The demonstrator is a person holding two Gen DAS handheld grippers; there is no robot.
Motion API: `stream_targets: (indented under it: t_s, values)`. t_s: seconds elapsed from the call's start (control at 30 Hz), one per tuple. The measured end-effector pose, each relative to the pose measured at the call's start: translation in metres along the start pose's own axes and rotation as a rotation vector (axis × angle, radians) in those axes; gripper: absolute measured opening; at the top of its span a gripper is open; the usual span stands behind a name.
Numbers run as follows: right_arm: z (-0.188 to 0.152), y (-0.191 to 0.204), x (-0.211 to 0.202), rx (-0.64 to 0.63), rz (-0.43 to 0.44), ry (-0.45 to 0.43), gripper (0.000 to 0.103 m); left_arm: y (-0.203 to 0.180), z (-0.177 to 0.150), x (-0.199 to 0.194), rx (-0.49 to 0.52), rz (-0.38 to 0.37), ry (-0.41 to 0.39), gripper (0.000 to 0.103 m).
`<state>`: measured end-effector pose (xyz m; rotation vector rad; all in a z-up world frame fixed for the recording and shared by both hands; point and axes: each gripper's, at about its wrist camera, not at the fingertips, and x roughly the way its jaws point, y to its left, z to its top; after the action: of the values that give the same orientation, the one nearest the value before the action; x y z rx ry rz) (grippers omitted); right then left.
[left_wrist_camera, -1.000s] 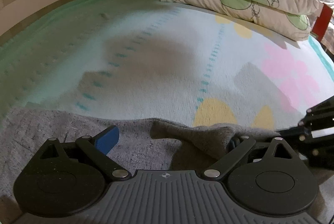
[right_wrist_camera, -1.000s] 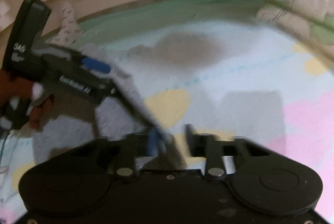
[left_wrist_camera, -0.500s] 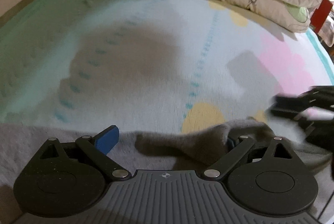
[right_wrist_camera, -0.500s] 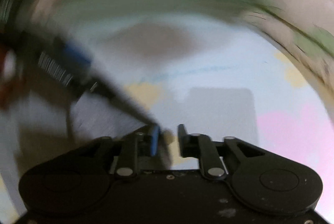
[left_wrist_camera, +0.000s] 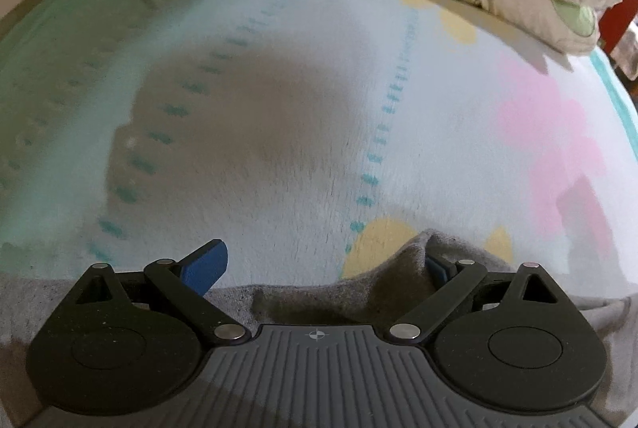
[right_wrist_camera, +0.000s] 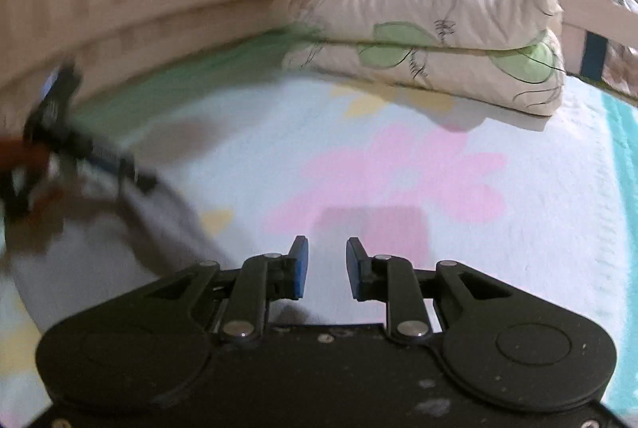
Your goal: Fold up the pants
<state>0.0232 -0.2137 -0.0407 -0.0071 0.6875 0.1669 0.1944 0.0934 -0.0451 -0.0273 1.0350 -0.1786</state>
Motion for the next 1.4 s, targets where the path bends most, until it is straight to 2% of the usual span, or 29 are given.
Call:
stream_targets:
  t_s: [0.1, 0.2, 0.27, 0.4, 0.5, 0.53, 0.6, 0.7, 0.73, 0.77, 0.83, 0.93, 1.0, 1.1, 1.17, 1.3, 1.4]
  values:
    - [0.002, 0.003, 0.022, -0.054, 0.000, 0.020, 0.024, 0.000, -0.013, -0.021, 0.026, 0.019, -0.094, 0.097]
    - [0.018, -0.005, 0.048, -0.045, 0.120, 0.048, 0.024, 0.007, -0.029, -0.035, 0.015, 0.020, -0.147, 0.098]
    - [0.033, -0.005, 0.067, -0.062, 0.228, 0.082, 0.024, 0.010, -0.036, -0.036, 0.007, 0.023, -0.155, 0.098]
    - [0.047, 0.020, 0.099, -0.127, 0.344, 0.128, 0.025, 0.012, -0.043, -0.031, -0.015, 0.024, -0.146, 0.098]
    - [0.050, 0.035, 0.109, -0.089, 0.438, 0.121, 0.028, 0.014, -0.041, -0.030, -0.023, 0.022, -0.148, 0.098]
    - [0.049, 0.039, 0.112, -0.069, 0.452, 0.123, 0.033, 0.013, -0.040, -0.030, -0.022, 0.023, -0.149, 0.098]
    - [0.042, 0.048, 0.117, -0.085, 0.445, 0.152, 0.034, 0.012, -0.036, -0.027, -0.025, 0.020, -0.141, 0.098]
    - [0.021, 0.055, 0.124, -0.188, 0.303, 0.237, 0.034, 0.009, -0.026, -0.018, -0.029, 0.007, -0.100, 0.098]
    - [0.013, 0.050, 0.123, -0.195, 0.277, 0.236, 0.031, 0.008, -0.021, -0.014, -0.031, 0.010, -0.089, 0.098]
    - [0.008, 0.041, 0.117, -0.167, 0.274, 0.214, 0.030, 0.008, -0.016, -0.010, -0.036, 0.005, -0.072, 0.098]
    - [0.003, 0.019, 0.107, -0.098, 0.209, 0.211, 0.030, 0.009, -0.005, 0.000, -0.056, -0.010, -0.026, 0.097]
    - [-0.002, -0.003, 0.090, -0.054, 0.012, 0.184, 0.034, 0.007, 0.008, 0.011, -0.054, -0.014, 0.026, 0.097]
    - [-0.001, -0.008, 0.065, -0.038, -0.048, 0.099, 0.034, 0.005, 0.016, 0.016, -0.039, -0.012, 0.049, 0.097]
    - [0.002, 0.013, 0.033, -0.075, 0.005, -0.035, 0.034, 0.000, 0.028, 0.022, -0.011, 0.012, 0.066, 0.097]
    - [0.004, 0.039, 0.026, -0.130, 0.070, -0.075, 0.034, -0.004, 0.037, 0.024, 0.002, 0.029, 0.057, 0.097]
    - [-0.004, 0.089, 0.040, -0.188, 0.201, -0.036, 0.028, -0.009, 0.052, 0.014, 0.017, 0.071, -0.010, 0.097]
    - [-0.010, 0.118, 0.068, -0.248, 0.184, 0.023, 0.024, -0.015, 0.051, -0.008, 0.029, 0.067, -0.085, 0.097]
